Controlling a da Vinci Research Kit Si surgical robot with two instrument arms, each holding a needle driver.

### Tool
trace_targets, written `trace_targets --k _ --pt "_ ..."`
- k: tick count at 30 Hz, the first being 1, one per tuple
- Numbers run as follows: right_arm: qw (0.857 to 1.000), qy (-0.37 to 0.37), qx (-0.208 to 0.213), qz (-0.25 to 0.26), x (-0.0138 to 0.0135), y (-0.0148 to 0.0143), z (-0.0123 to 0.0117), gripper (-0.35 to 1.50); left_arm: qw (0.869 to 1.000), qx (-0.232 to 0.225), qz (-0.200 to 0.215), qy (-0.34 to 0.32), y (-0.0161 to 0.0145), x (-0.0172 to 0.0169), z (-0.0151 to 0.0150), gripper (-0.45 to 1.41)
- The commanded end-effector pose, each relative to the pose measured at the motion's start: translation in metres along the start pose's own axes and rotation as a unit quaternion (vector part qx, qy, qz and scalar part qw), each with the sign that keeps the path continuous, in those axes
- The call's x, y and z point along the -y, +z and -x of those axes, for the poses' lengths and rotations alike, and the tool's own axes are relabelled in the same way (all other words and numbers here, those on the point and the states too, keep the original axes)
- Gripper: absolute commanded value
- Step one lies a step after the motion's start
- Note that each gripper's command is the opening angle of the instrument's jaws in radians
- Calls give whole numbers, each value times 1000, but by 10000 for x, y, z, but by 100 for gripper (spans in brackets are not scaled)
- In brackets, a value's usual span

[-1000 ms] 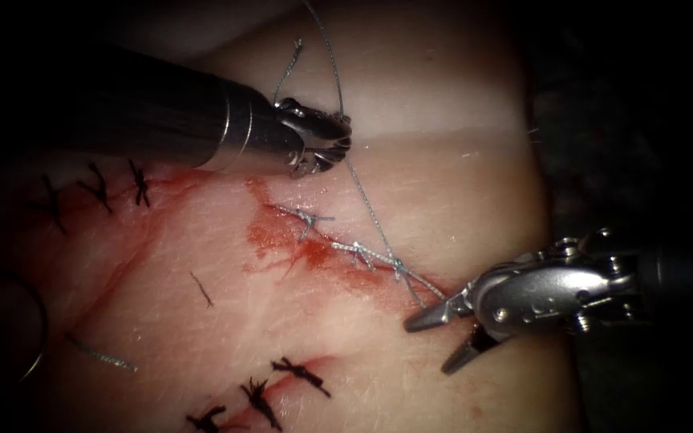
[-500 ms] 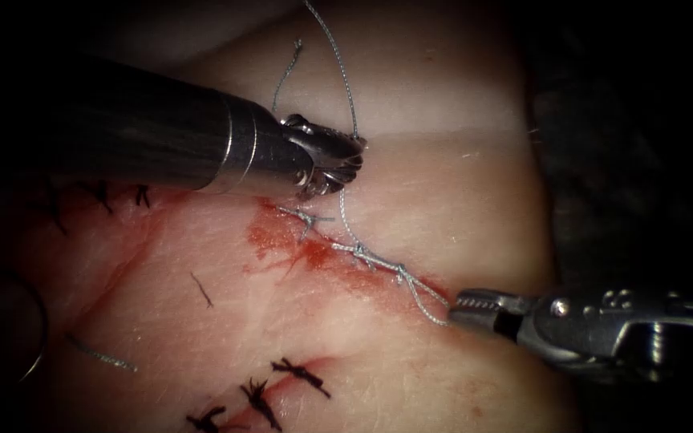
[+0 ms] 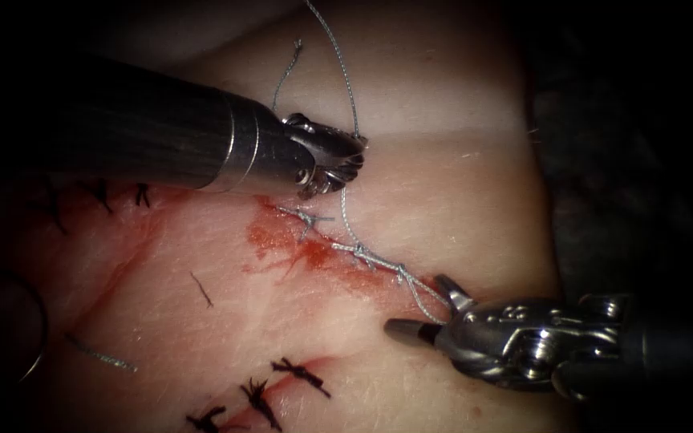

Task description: Wound Closure

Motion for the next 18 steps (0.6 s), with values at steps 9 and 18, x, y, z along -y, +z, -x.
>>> trace_targets --k 9,18 --pt "1000 -5 19 -19 9 22 19 56 1000 1 0 1 7 -4 1 -45" --pt "999 -12 25 -28 1 40 31 47 1000 1 0 0 6 -5 0 -45"
